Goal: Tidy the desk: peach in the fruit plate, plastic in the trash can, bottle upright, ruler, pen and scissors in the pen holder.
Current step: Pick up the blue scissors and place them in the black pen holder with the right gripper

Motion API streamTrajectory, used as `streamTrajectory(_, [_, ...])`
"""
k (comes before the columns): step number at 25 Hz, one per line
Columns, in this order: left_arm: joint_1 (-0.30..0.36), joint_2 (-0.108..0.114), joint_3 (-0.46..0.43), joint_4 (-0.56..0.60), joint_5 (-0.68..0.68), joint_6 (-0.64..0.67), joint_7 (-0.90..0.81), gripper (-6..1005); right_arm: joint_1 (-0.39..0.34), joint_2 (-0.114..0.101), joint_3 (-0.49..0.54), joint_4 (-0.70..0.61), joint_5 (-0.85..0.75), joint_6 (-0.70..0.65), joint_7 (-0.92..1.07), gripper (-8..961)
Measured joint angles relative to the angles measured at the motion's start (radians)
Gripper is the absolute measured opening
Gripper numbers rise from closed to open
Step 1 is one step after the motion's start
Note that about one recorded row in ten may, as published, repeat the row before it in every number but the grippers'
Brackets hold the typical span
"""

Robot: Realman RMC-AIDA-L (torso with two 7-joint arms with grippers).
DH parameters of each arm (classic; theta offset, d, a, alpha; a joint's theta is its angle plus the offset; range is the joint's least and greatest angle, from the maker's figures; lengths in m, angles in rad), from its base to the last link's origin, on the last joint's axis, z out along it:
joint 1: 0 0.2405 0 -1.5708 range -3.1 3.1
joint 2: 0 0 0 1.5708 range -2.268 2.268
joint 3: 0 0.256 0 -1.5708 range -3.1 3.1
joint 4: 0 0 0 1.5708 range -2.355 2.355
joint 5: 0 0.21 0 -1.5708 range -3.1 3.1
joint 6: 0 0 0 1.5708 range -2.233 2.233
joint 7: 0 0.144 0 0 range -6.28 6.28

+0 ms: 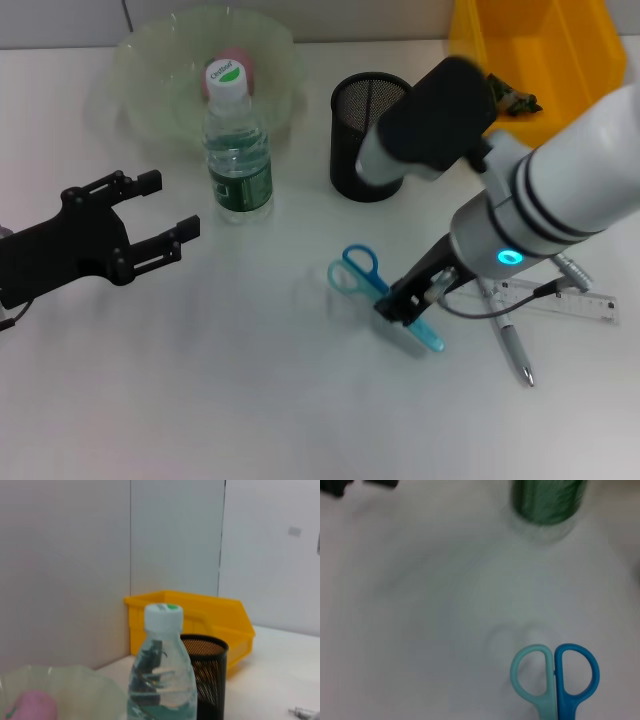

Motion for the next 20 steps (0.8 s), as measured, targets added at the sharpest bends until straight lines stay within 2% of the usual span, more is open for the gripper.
streamTrajectory(1, [0.000,0.000,0.000,0.000,0.000,0.000,0.000,753,-0.040,0.000,0.029,-0.039,0.000,0.019,-0.016,221])
streamTrajectory(6, [0.003,-0.001,-0.011,-0.003,-0.025,0.012,0.001,752,-0.150,-0.001,0.058,-0.164,0.007,0.104,-0.064,222])
streamTrajectory(8, [0.005,-0.002,-0.014,-0.010,-0.048,0.015,0.001,752,-0.173,0.000,0.065,-0.188,0.008,0.128,-0.074,222])
streamTrajectory(10, [0.006,-0.002,-0.014,-0.012,-0.056,0.016,0.002,752,-0.206,0.001,0.070,-0.220,0.011,0.190,-0.083,222])
streamTrajectory(11, [0.007,-0.003,-0.015,-0.013,-0.060,0.017,0.002,752,-0.231,0.002,0.071,-0.234,0.032,0.271,-0.098,222])
streamTrajectory(12, [0.008,-0.005,-0.015,-0.014,-0.062,0.019,0.002,752,-0.231,0.002,0.071,-0.234,0.032,0.271,-0.098,223])
streamTrajectory(16, [0.009,-0.007,-0.016,-0.020,-0.066,0.034,0.003,752,-0.269,0.001,0.069,-0.212,0.152,0.467,-0.188,223])
streamTrajectory(20, [0.011,-0.007,-0.016,-0.030,-0.074,0.041,0.003,752,-0.282,0.001,0.062,-0.193,0.189,0.566,-0.239,224])
